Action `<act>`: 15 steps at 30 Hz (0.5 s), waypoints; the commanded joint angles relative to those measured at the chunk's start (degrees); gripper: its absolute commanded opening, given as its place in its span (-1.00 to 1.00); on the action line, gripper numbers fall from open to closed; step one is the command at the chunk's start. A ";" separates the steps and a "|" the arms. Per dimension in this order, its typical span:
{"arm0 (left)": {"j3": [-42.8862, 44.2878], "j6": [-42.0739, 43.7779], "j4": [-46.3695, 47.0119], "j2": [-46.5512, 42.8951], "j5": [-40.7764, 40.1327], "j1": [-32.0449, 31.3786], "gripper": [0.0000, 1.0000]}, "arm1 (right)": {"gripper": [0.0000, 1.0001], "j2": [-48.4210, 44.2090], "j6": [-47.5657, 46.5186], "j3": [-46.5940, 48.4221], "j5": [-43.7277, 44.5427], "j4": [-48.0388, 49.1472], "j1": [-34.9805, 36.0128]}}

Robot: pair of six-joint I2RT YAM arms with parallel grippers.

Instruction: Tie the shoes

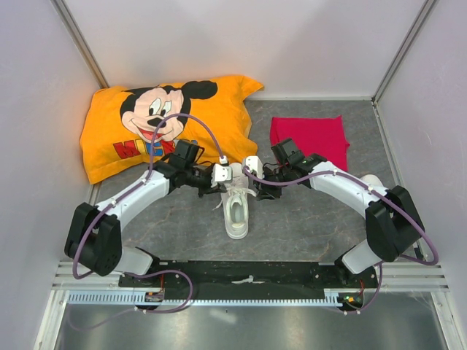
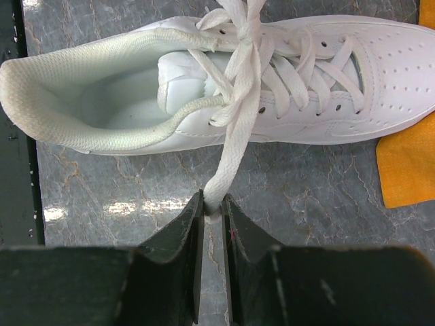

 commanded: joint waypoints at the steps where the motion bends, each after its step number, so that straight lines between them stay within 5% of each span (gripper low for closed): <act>1: 0.03 -1.33 1.33 -4.19 -0.21 1.08 -0.97 | -0.53 0.02 0.38 1.36 -0.69 1.54 0.10; 15: -0.76 2.71 -5.61 -8.85 -1.35 3.19 -0.97 | -0.31 0.98 0.12 2.16 -1.04 1.54 0.01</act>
